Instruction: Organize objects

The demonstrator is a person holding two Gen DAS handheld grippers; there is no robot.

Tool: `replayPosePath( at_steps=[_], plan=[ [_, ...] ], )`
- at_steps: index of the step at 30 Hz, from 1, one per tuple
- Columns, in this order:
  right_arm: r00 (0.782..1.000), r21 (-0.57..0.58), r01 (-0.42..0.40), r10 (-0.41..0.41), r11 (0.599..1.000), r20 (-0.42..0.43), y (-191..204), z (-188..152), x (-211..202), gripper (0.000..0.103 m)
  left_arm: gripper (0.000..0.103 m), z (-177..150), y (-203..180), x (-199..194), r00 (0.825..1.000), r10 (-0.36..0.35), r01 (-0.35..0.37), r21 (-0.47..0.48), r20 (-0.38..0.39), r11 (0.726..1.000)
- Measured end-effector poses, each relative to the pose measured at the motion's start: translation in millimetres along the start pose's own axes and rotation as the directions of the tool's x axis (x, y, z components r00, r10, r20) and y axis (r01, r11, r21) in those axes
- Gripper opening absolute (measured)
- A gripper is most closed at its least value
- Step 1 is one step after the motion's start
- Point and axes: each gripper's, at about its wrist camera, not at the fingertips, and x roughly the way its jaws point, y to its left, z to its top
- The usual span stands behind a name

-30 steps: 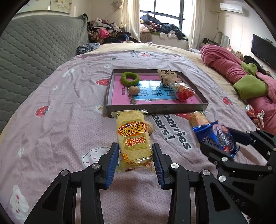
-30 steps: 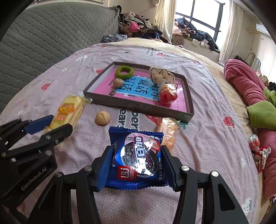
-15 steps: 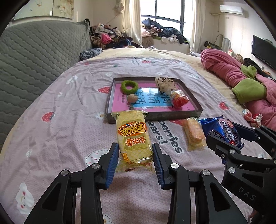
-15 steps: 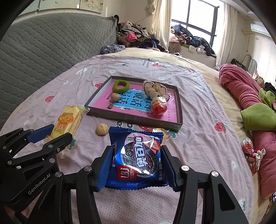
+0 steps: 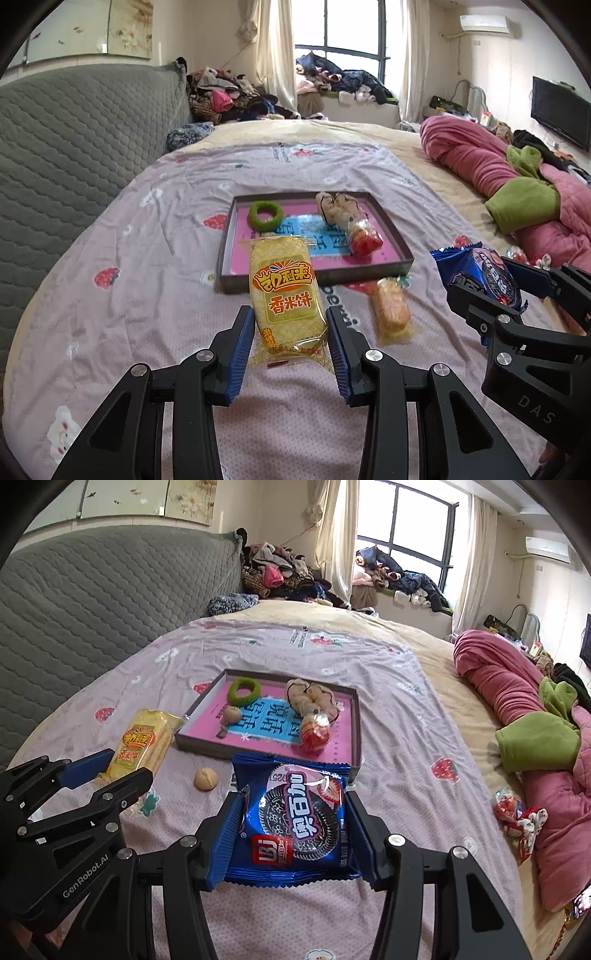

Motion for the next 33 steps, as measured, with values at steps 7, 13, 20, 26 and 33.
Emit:
replayPosePath(
  at_steps=[7,13,20,26,33],
  plan=[
    [1.000,0.003,0.013,-0.013,1.000,0.024,-6.8,12.5,-11.3,0.056,0.041,16.9,-2.9,-11.1,1.000,0.007,-0.007,0.006,0.030,1.000],
    [0.998,0.004,0.028,-0.028,1.000,0.055,-11.0,25.4,-22.6,0.056,0.041,30.8,-5.0,-16.6,0.999,0.004,-0.004,0.008,0.050,1.000],
    [0.996,0.008,0.041,-0.042,0.999,0.076,-16.2,36.5,-28.7,0.056,0.041,40.3,-6.2,-16.6,0.998,0.000,0.000,0.012,0.058,1.000],
    [0.995,0.008,0.047,-0.047,0.999,0.089,-19.1,47.7,-30.1,0.056,0.041,50.2,-5.2,-13.8,0.998,-0.001,0.000,0.012,0.059,1.000],
    [0.992,0.005,0.057,-0.058,0.998,0.116,-21.4,63.6,-33.4,0.056,0.041,67.5,-2.6,-13.5,0.997,-0.005,0.005,0.001,0.075,1.000]
  ],
)
